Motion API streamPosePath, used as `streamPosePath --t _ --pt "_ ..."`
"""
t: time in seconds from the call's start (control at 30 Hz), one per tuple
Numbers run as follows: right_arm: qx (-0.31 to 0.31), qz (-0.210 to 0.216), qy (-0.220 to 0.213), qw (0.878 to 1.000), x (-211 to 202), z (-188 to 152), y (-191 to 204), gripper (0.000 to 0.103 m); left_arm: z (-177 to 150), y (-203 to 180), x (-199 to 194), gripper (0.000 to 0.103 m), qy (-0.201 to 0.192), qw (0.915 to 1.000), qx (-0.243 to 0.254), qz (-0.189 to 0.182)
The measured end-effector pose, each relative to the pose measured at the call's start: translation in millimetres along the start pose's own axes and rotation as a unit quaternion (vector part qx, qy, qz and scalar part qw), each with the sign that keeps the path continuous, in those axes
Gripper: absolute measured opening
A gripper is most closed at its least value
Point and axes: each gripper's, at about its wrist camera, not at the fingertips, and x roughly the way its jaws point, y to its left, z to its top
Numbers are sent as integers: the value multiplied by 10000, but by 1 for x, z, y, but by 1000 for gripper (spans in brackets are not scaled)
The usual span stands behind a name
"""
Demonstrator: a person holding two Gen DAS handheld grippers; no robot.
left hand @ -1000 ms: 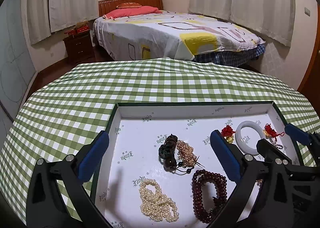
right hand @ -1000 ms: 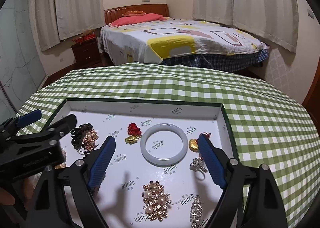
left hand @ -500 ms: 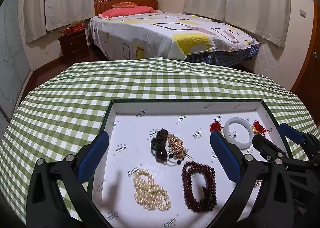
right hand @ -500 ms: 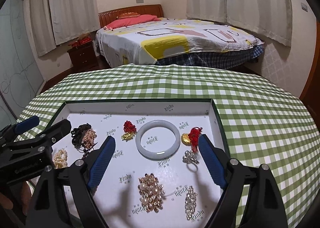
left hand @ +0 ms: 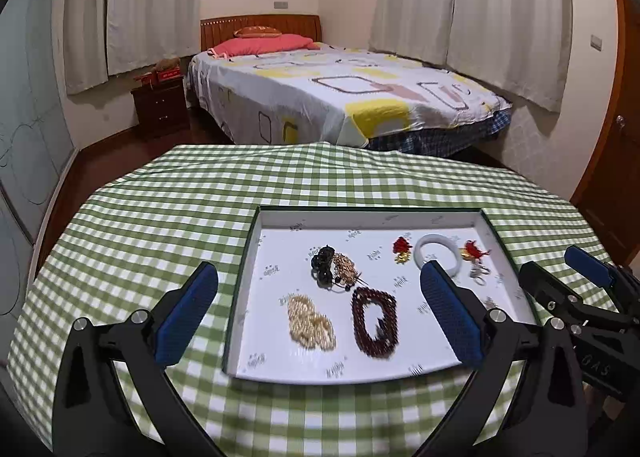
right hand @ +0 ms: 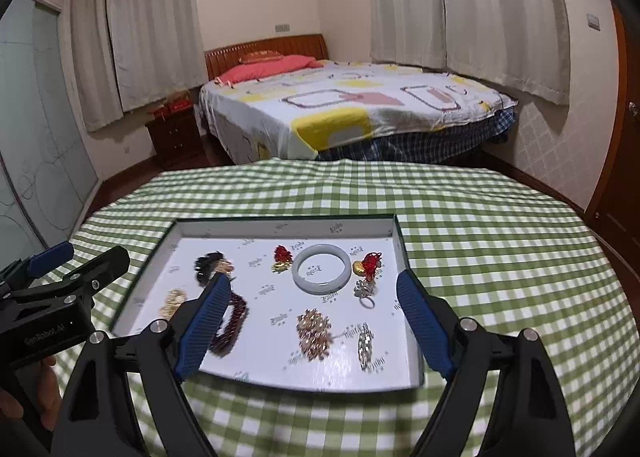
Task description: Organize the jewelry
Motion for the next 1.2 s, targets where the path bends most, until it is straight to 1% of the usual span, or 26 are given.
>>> streamPosePath --t 0.13,0.37,0.6,0.83,0.97,1.2 --pt "-63 7 -209 9998 -32 1 3 83 -2 2 -37 99 -168 9998 -94 -20" --pt "-219 16 -539 9983 -84 -2 7 84 -12 2 -95 99 -486 9988 22 100" --pt "-315 79 -816 9961 -121 -6 15 84 -26 15 -147 99 -768 9967 -114 254" --pt "-480 145 -1010 9936 -150 -15 25 84 -38 28 -181 99 -967 9941 -202 445" --pt "-497 162 -1063 9930 -160 -20 26 84 -45 32 -196 99 -1043 9933 -273 409" --pt "-487 145 -1084 9928 -165 -26 26 84 -48 28 -202 99 -1076 9934 -212 349"
